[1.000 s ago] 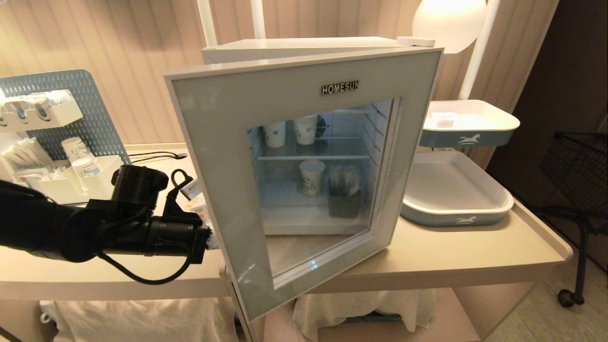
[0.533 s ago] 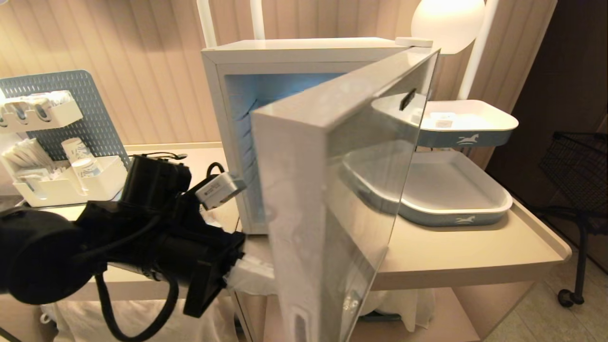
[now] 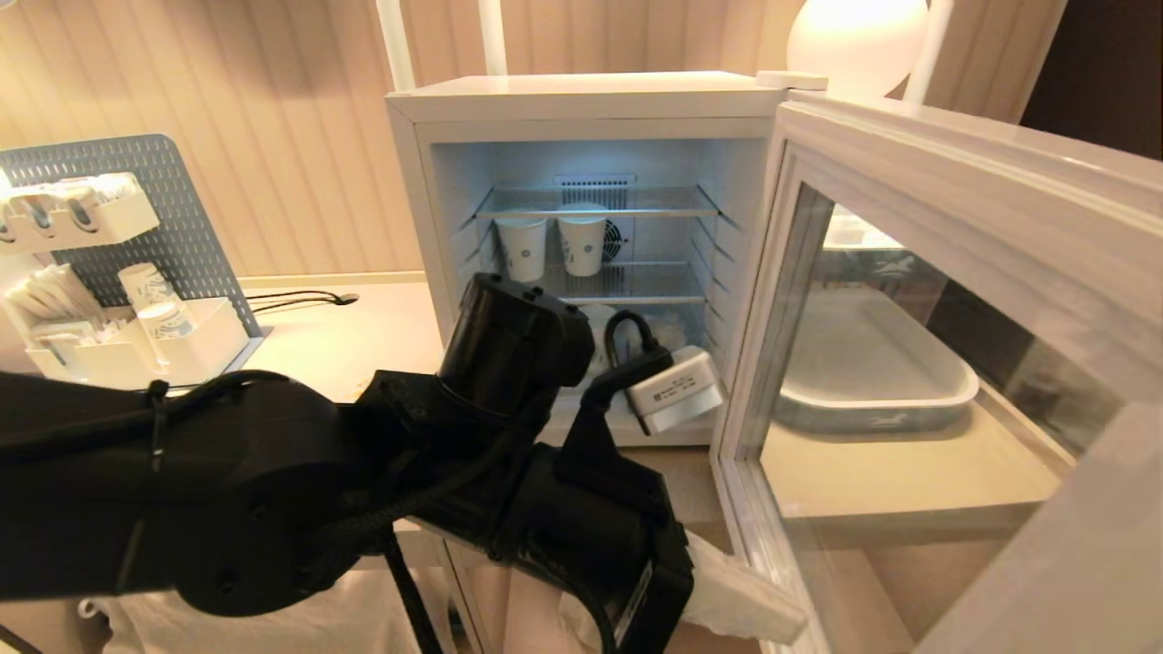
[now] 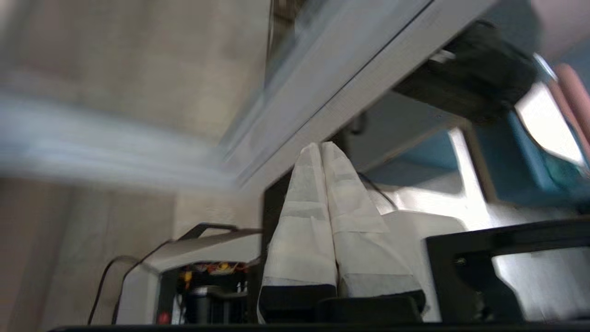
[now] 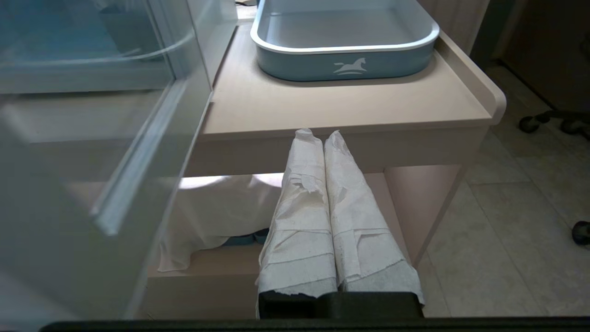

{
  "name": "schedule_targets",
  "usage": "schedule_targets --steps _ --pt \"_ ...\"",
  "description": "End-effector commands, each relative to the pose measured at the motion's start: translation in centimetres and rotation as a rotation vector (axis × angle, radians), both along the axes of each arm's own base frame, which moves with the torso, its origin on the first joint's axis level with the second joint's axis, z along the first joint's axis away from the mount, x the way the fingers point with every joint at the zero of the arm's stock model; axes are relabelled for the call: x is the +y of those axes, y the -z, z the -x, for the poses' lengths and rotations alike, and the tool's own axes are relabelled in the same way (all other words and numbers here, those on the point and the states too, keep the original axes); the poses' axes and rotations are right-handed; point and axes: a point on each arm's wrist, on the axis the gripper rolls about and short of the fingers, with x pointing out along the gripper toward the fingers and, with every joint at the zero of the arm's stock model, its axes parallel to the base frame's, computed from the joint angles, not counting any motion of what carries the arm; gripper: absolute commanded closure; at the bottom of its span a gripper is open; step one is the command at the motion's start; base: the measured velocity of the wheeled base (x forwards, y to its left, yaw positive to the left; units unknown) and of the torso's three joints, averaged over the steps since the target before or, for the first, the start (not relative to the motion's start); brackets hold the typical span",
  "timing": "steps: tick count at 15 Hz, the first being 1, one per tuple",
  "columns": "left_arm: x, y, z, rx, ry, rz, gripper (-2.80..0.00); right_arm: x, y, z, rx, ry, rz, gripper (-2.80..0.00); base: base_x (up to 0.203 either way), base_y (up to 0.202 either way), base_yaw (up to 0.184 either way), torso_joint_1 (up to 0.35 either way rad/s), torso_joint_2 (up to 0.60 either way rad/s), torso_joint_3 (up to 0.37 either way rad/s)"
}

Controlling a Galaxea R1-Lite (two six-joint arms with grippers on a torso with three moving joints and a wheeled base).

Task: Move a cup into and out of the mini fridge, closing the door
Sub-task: Open the freezer door, then put the yoghurt in the freezer

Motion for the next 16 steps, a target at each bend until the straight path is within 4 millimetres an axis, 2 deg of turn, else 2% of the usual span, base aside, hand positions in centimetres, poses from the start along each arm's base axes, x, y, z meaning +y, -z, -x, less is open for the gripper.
schedule_targets --steps 1,2,3,4,5,6,7,8,9,10,11,12,13,14,15,16 --pt "3.3 -1.6 -0.8 -0.016 -0.14 0.017 0.0 0.0 0.0 0.0 0.002 -0.001 0.001 0.0 0.0 0.0 0.0 0.0 0.0 0.0" --pt "6.5 -3.5 -1.4 -0.017 -0.289 0.045 0.0 0.0 0.0 0.0 0.002 -0.001 0.001 0.0 0.0 0.0 0.0 0.0 0.0 0.0" --pt "9.8 -6.2 -0.9 -0.03 -0.439 0.102 0.0 0.0 0.0 0.0 0.002 -0.001 0.001 0.0 0.0 0.0 0.0 0.0 0.0 0.0" --pt "13.5 -9.2 0.5 -0.066 -0.587 0.174 0.0 0.0 0.0 0.0 0.002 -0.001 0.001 0.0 0.0 0.0 0.0 0.0 0.0 0.0" --pt "17.2 -12.5 3.2 -0.122 -0.736 0.243 0.0 0.0 0.0 0.0 0.002 -0.001 0.001 0.0 0.0 0.0 0.0 0.0 0.0 0.0" --pt "20.7 -15.6 7.2 -0.183 -0.901 0.298 0.0 0.0 0.0 0.0 0.002 -0.001 0.001 0.0 0.0 0.0 0.0 0.0 0.0 0.0" --pt "23.0 -17.9 12.0 -0.232 -1.053 0.33 0.0 0.0 0.0 0.0 0.002 -0.001 0.001 0.0 0.0 0.0 0.0 0.0 0.0 0.0" --pt "23.9 -18.7 17.4 -0.263 -1.174 0.344 0.0 0.0 0.0 0.0 0.002 -0.001 0.001 0.0 0.0 0.0 0.0 0.0 0.0 0.0" --pt "24.0 -18.3 22.4 -0.29 -1.251 0.347 0.0 0.0 0.0 0.0 0.002 -0.001 0.001 0.0 0.0 0.0 0.0 0.0 0.0 0.0" --pt "23.7 -17.2 26.5 -0.313 -1.308 0.338 0.0 0.0 0.0 0.0 0.002 -0.001 0.001 0.0 0.0 0.0 0.0 0.0 0.0 0.0" --pt "23.3 -15.4 30.1 -0.331 -1.365 0.312 0.0 0.0 0.0 0.0 0.002 -0.002 0.002 0.0 0.0 0.0 0.0 0.0 0.0 0.0" --pt "22.8 -13.5 32.8 -0.369 -1.418 0.281 0.0 0.0 0.0 0.0 0.002 -0.001 0.001 0.0 0.0 0.0 0.0 0.0 0.0 0.0" --pt "22.3 -11.3 34.7 -0.43 -1.468 0.243 0.0 0.0 0.0 0.0 0.002 -0.001 0.001 0.0 0.0 0.0 0.0 0.0 0.0 0.0" --pt "21.9 -9.0 35.8 -0.497 -1.523 0.174 0.0 0.0 0.0 0.0 0.002 -0.001 0.001 0.0 0.0 0.0 0.0 0.0 0.0 0.0" --pt "21.8 -7.1 36.3 -0.532 -1.622 0.081 0.0 0.0 0.0 0.0 0.002 -0.001 0.001 0.0 0.0 0.0 0.0 0.0 0.0 0.0" --pt "22.0 -6.0 35.9 -0.519 -1.746 -0.018 0.0 0.0 0.0 0.0 0.002 -0.002 0.001 0.0 0.0 0.0 0.0 0.0 0.0 0.0"
